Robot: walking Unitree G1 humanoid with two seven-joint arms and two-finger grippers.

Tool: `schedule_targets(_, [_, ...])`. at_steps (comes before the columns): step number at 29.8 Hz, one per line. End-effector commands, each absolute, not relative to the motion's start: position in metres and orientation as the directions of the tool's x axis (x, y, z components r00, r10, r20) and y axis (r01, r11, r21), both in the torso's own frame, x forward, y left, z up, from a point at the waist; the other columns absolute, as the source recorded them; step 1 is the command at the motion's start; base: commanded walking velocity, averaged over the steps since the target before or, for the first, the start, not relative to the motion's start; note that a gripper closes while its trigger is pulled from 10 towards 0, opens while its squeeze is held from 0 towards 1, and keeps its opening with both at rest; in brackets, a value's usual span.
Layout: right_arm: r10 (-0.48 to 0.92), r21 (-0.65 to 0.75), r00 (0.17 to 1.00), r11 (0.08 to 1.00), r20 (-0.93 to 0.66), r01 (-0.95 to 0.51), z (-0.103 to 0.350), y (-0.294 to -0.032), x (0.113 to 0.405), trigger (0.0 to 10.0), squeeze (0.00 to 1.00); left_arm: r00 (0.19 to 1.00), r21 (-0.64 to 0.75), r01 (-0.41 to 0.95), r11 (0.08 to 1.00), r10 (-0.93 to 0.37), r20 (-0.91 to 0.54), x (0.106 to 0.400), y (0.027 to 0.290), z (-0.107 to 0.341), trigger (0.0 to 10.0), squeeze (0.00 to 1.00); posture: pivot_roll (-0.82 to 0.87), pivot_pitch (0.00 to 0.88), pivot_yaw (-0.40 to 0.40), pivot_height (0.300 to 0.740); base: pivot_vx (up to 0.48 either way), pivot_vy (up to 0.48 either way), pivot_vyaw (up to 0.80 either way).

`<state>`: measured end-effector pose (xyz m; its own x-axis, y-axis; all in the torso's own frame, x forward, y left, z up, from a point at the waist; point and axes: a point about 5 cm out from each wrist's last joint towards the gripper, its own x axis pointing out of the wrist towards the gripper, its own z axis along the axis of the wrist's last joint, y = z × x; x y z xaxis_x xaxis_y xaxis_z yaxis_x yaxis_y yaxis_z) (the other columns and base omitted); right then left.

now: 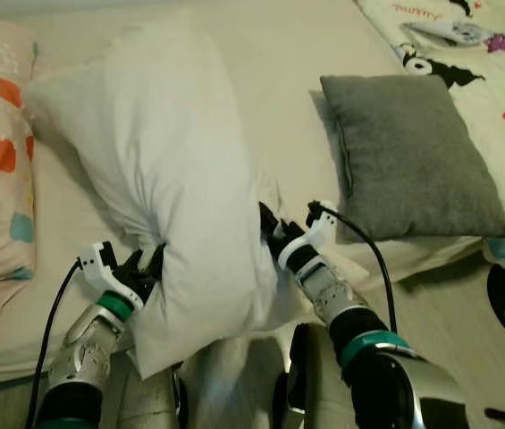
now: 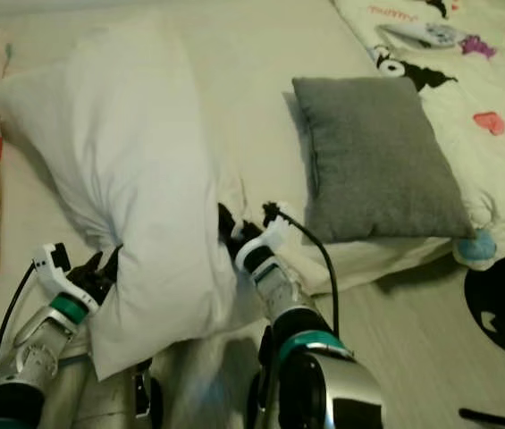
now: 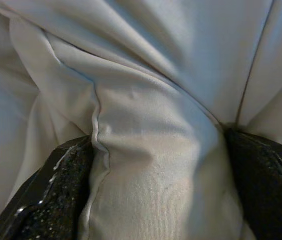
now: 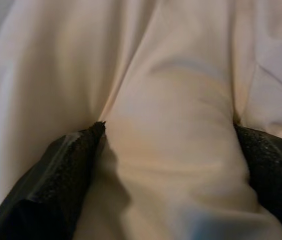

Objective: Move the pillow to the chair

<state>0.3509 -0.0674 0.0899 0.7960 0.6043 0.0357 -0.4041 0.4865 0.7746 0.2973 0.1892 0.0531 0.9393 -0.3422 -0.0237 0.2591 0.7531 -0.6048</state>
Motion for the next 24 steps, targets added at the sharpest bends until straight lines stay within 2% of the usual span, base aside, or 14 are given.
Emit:
schedule_targets(1, [0.755,0.825,0.656,0.374,-0.006,-0.423,0.07,-0.028,0.325,0.0,0.12,0.879,-0.659,0.252,0.708,-0.453,-0.15,0.282,0.162,0.025,0.0,0.0,0.06,0.24,-0.002,0.592,0.0,0.0,0.0])
schedule_targets(2, [0.776,0.829,0.631,0.347,0.009,-0.439,0.07,-0.026,0.323,0.0,0.0,0.879,-0.662,0.253,0.705,-0.454,-0.148,0.282,0.162,0.026,0.0,0.0,0.06,0.24,-0.002,0.592,0.0,0.0,0.0])
schedule_targets(7, [0.847,0.836,0.527,0.239,0.069,-0.494,0.069,-0.022,0.314,0.0,0.0,0.898,-0.654,0.233,0.72,-0.417,-0.14,0.283,0.167,0.027,0.0,0.0,0.06,0.232,0.003,0.592,0.0,0.0,0.0])
schedule_targets(14, [0.887,0.833,0.453,0.186,0.085,-0.521,0.067,-0.02,0.306,0.0,0.0,0.919,-0.641,0.209,0.738,-0.373,-0.13,0.289,0.172,0.03,0.0,0.0,0.06,0.23,0.001,0.592,0.0,0.0,0.0])
schedule_targets(19, [0.897,0.829,0.436,0.189,0.072,-0.526,0.063,-0.021,0.302,0.0,0.0,0.921,-0.655,0.223,0.722,-0.377,-0.101,0.29,0.17,0.035,0.0,0.0,0.06,0.225,0.001,0.592,0.0,0.0,0.0])
schedule_targets(24, [0.857,0.817,0.51,0.245,0.069,-0.522,0.062,-0.028,0.304,0.0,0.0,0.898,-0.626,0.326,0.708,-0.438,-0.028,0.28,0.161,0.047,0.0,0.0,0.07,0.188,-0.001,0.592,0.0,0.0,0.0])
